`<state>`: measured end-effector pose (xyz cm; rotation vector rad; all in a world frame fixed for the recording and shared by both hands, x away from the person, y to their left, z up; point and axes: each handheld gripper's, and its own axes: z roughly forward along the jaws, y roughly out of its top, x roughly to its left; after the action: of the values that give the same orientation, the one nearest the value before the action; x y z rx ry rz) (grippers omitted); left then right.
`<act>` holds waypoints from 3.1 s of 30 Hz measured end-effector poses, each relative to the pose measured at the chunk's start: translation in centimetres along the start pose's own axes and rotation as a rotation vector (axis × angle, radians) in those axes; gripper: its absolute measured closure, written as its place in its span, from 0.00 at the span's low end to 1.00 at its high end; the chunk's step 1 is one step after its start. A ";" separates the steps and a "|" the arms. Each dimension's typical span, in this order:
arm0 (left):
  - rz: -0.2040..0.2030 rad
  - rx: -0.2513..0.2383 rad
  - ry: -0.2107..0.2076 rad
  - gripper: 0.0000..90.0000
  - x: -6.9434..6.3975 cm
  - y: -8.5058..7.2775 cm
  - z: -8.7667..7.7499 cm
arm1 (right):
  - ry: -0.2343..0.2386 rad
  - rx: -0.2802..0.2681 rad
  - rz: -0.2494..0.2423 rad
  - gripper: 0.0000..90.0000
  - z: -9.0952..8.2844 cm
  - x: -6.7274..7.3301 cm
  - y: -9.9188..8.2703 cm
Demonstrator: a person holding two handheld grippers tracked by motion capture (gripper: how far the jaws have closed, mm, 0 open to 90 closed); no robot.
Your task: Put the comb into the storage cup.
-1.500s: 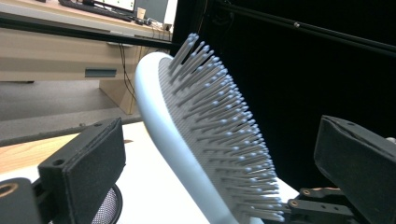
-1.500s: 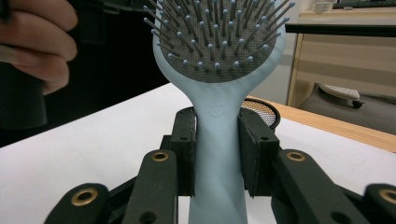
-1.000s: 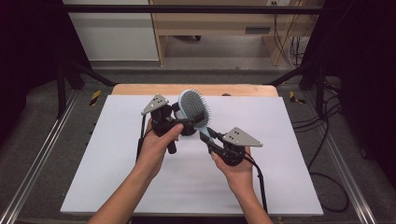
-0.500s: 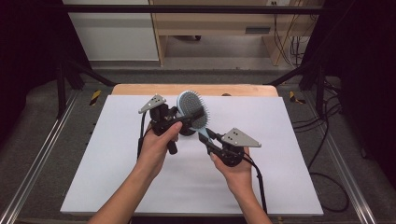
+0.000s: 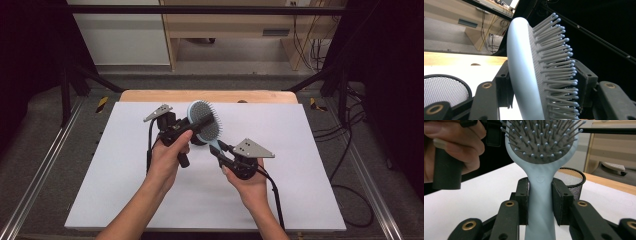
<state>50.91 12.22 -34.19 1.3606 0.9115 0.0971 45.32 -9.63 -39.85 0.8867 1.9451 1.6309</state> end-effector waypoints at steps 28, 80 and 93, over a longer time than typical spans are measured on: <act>0.080 0.021 -0.023 0.57 -0.9 -0.1 0.0 | 0.008 0.035 -0.003 0.70 0.4 -0.2 -0.2; 0.215 -0.186 0.118 0.57 2.5 6.8 0.1 | -0.262 0.128 -0.037 0.06 -8.5 -6.0 -6.4; 0.202 -0.186 0.151 0.57 3.8 7.4 1.6 | -0.289 0.099 -0.021 0.08 -10.2 -7.3 -7.6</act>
<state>57.63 14.93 -29.82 1.2799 0.8653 0.4344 41.85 -22.57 -45.74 1.0716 1.8370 1.3208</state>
